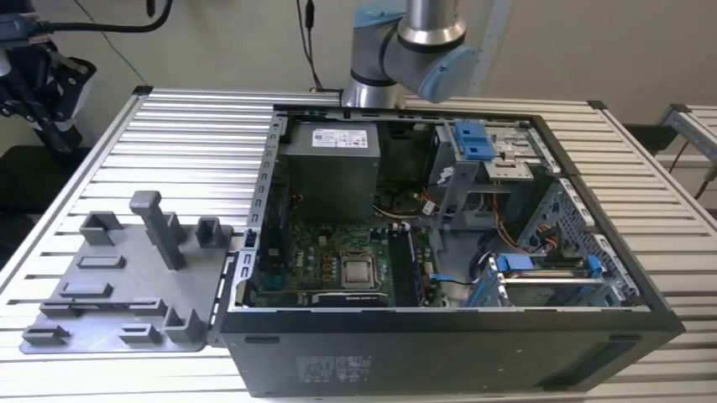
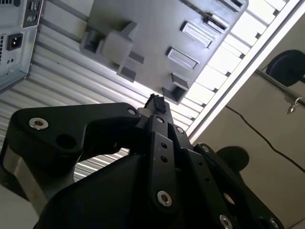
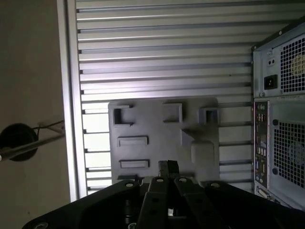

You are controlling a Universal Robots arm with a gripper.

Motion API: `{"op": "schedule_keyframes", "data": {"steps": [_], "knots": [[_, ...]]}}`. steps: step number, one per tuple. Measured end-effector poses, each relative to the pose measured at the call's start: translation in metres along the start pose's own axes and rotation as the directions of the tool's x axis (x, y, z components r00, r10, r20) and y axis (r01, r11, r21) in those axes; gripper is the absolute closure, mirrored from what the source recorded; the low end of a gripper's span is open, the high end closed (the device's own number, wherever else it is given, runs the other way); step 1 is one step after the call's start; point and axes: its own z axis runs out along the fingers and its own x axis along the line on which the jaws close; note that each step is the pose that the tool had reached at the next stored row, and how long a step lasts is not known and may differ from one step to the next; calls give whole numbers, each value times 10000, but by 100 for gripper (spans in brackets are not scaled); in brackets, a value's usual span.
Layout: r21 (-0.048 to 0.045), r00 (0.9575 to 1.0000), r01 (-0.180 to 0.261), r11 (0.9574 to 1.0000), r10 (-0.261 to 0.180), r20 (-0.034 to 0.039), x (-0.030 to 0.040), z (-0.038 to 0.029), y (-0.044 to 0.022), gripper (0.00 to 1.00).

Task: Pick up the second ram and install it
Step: 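Reach for the second ram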

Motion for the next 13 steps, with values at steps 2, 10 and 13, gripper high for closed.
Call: {"op": "schedule_keyframes", "data": {"steps": [2,10,13], "knots": [[-2,10000,2,10000,-2,0,-5,0,-50,89],[-10,10000,7,10000,-7,-1,-22,2,-278,89],[-13,10000,10,10000,-10,-2,-28,3,-362,89]]}}
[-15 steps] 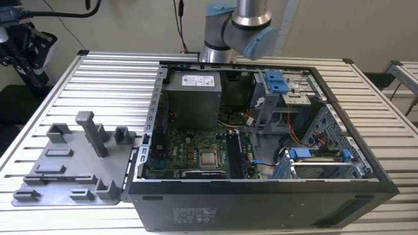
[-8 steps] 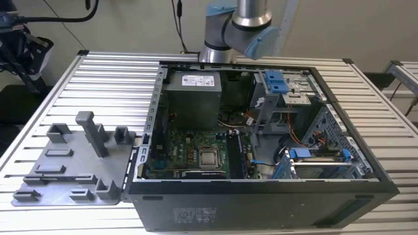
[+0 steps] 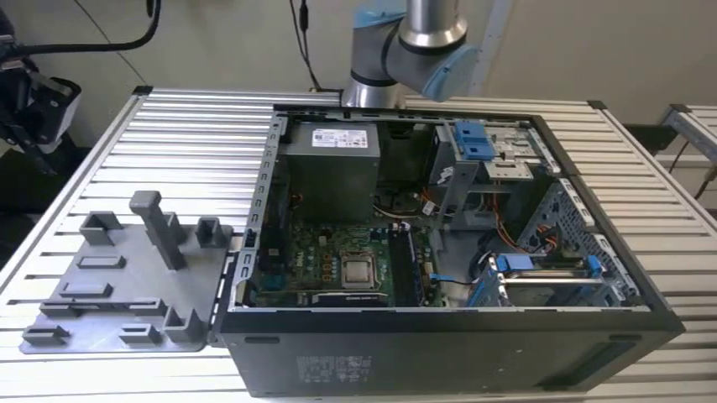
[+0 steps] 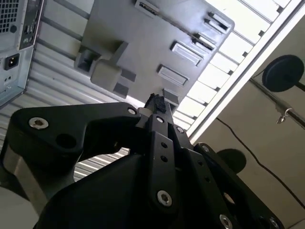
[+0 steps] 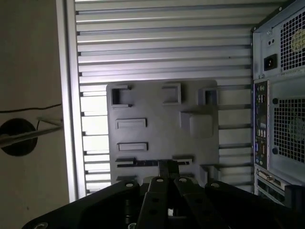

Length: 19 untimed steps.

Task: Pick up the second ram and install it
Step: 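Reach for the second ram, then pick up the second ram and move it above second insertion slot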

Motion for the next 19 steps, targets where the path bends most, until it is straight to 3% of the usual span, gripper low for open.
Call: {"op": "schedule_keyframes", "data": {"steps": [10,19], "knots": [[-17,10000,3,10000,-3,-1,-17,-3,-265,89],[-17,10000,2,10000,-2,-3,-18,-4,-274,89]]}}
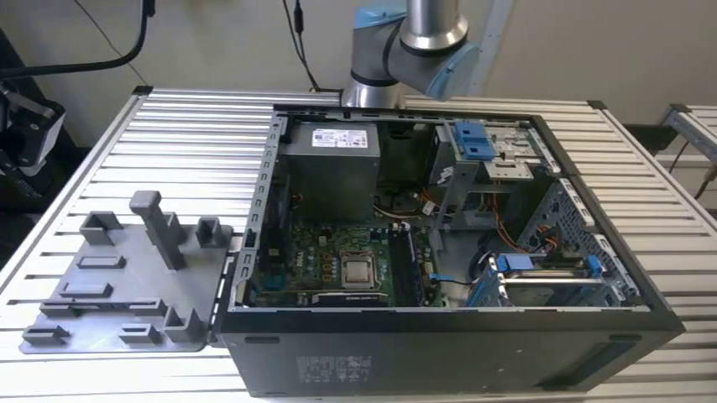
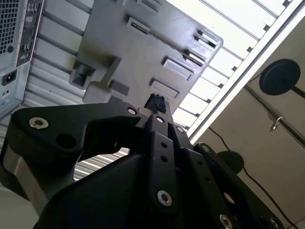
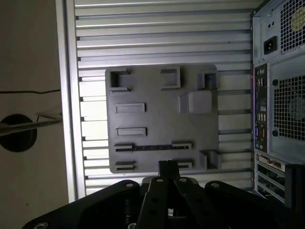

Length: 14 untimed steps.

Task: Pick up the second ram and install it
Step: 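Pick up the second ram and move it above second insertion slot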

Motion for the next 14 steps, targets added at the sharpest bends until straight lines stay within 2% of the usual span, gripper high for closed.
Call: {"op": "schedule_keyframes", "data": {"steps": [14], "knots": [[1,10000,42,10000,-42,-32,0,0,0,89]]}}
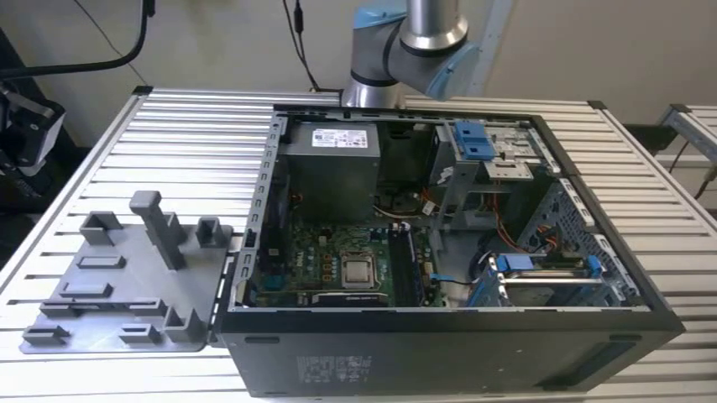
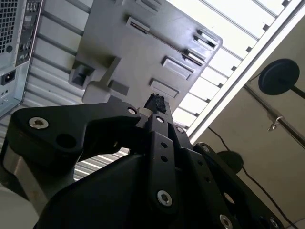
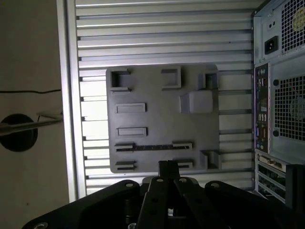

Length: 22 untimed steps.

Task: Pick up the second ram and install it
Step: 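Pick up the second ram and move it above second insertion slot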

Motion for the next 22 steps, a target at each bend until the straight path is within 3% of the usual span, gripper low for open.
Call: {"op": "schedule_keyframes", "data": {"steps": [6,10,14,22], "knots": [[-8,9991,421,9991,-421,-21,1,0,0,89],[-16,9961,878,9961,-878,-45,1,0,0,89],[-24,9918,1274,9919,-1274,-66,2,0,0,89],[-43,9790,2034,9791,-2035,-103,3,0,0,89]]}}
